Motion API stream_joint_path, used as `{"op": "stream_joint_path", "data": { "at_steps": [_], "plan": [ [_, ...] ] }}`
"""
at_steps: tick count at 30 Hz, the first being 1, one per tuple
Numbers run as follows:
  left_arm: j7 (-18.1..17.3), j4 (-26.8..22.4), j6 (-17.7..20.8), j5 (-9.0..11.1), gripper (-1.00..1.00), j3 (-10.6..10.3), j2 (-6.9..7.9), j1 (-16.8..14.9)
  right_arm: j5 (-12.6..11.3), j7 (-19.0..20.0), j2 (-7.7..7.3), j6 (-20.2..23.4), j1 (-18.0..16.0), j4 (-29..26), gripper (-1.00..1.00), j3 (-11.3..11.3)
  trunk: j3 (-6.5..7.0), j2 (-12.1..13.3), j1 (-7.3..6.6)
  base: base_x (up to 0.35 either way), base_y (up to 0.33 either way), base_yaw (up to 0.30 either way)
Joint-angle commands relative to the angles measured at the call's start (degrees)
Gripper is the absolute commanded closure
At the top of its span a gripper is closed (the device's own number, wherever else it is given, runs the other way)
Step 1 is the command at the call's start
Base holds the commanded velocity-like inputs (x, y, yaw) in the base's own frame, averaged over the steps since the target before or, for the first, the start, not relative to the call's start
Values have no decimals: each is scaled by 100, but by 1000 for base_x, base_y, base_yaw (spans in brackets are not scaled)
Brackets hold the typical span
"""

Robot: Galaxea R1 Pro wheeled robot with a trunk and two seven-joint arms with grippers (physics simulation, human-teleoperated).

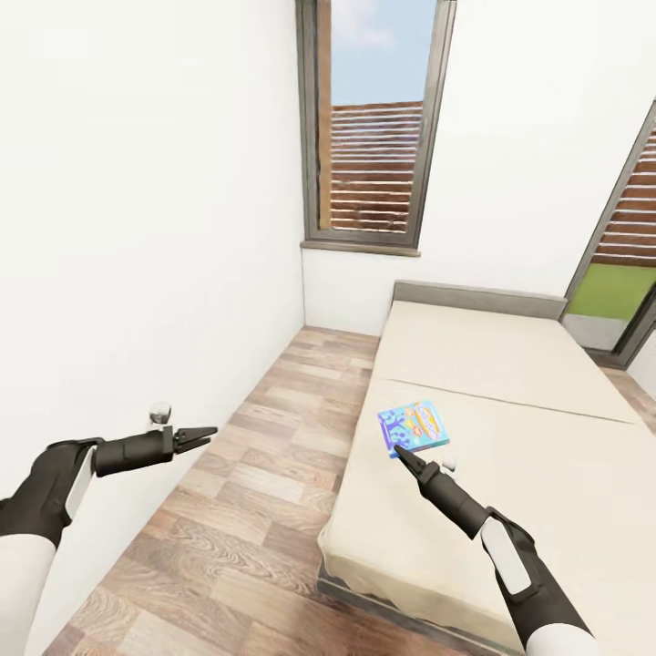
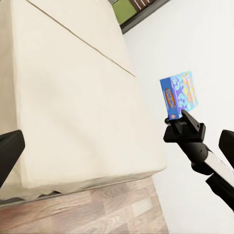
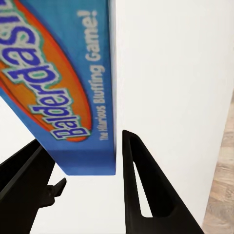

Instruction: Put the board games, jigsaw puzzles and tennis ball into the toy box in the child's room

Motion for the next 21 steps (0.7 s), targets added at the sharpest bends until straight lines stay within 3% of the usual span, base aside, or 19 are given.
{"op": "stream_joint_path", "data": {
  "at_steps": [1,10,21],
  "plan": [
    [-9,0,56,10,-100,-10,-2,-6,-28,7,0,40,-4,2,100,-6,13,38,-23,-34,0,-5],
    [154,-2,79,25,-100,-64,-6,-16,-30,0,0,40,-4,10,100,-13,211,399,-221,-7,0,-118],
    [179,2,85,11,-100,-51,5,-16,-29,3,0,28,-3,11,100,-12,412,840,-463,0,0,-12]
  ]
}}
